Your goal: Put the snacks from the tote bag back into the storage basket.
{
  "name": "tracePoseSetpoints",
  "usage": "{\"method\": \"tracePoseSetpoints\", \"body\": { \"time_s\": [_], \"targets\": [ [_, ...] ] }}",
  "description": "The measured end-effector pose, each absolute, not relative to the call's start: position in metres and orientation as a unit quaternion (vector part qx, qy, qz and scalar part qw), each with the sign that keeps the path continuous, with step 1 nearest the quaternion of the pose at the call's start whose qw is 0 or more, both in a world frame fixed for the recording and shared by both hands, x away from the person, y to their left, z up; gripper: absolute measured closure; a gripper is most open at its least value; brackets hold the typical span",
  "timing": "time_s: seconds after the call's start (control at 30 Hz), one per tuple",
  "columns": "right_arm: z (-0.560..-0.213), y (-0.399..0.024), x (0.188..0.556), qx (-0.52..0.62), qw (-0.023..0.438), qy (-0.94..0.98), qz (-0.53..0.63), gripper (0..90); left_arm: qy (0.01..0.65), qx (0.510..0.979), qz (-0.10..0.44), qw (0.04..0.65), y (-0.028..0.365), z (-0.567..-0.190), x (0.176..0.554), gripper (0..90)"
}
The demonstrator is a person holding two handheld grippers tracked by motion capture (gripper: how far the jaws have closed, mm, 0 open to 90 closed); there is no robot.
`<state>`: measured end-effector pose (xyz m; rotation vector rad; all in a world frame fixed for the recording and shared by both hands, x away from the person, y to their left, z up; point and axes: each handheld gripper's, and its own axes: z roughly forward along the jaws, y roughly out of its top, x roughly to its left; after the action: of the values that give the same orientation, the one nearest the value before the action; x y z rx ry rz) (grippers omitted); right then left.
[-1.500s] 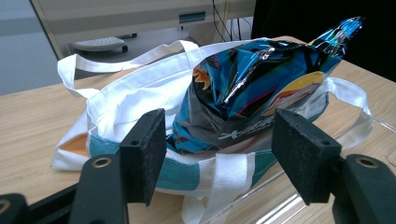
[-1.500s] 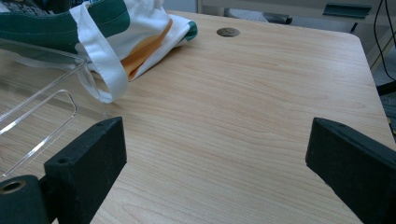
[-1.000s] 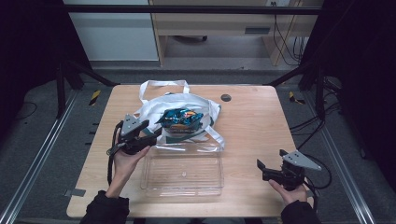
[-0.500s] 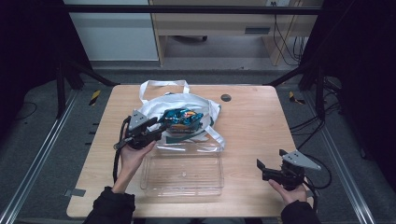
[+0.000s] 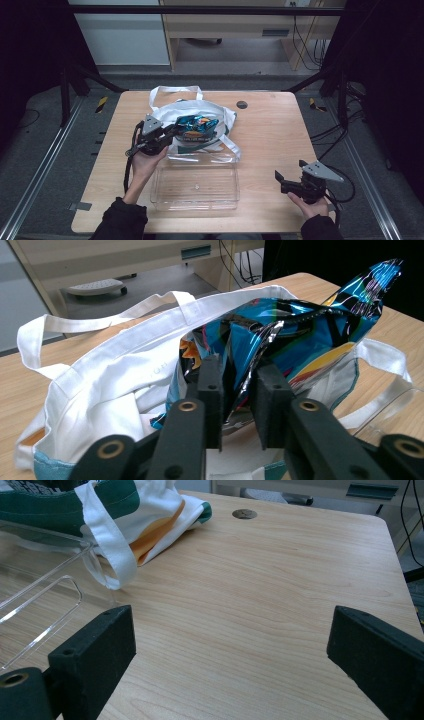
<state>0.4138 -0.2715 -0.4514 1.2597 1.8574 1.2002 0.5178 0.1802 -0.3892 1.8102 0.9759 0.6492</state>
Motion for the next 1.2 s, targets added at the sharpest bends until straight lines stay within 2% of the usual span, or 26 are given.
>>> {"method": "tracePoseSetpoints", "body": {
  "time_s": [0.27,0.63,1.2],
  "targets": [
    [-0.451,-0.271,0.414,0.472,0.296,0.699,0.450,5.9,0.410,0.739,0.254,0.470,0.180,-0.389,0.518,88.7],
    [-0.451,-0.271,0.414,0.472,0.295,0.699,0.450,5.9,0.420,0.720,0.244,0.496,0.179,-0.384,0.514,90.0],
    [-0.451,-0.271,0.414,0.471,0.295,0.699,0.450,5.9,0.414,0.683,0.249,0.547,0.184,-0.357,0.498,90.0]
  ]
}}
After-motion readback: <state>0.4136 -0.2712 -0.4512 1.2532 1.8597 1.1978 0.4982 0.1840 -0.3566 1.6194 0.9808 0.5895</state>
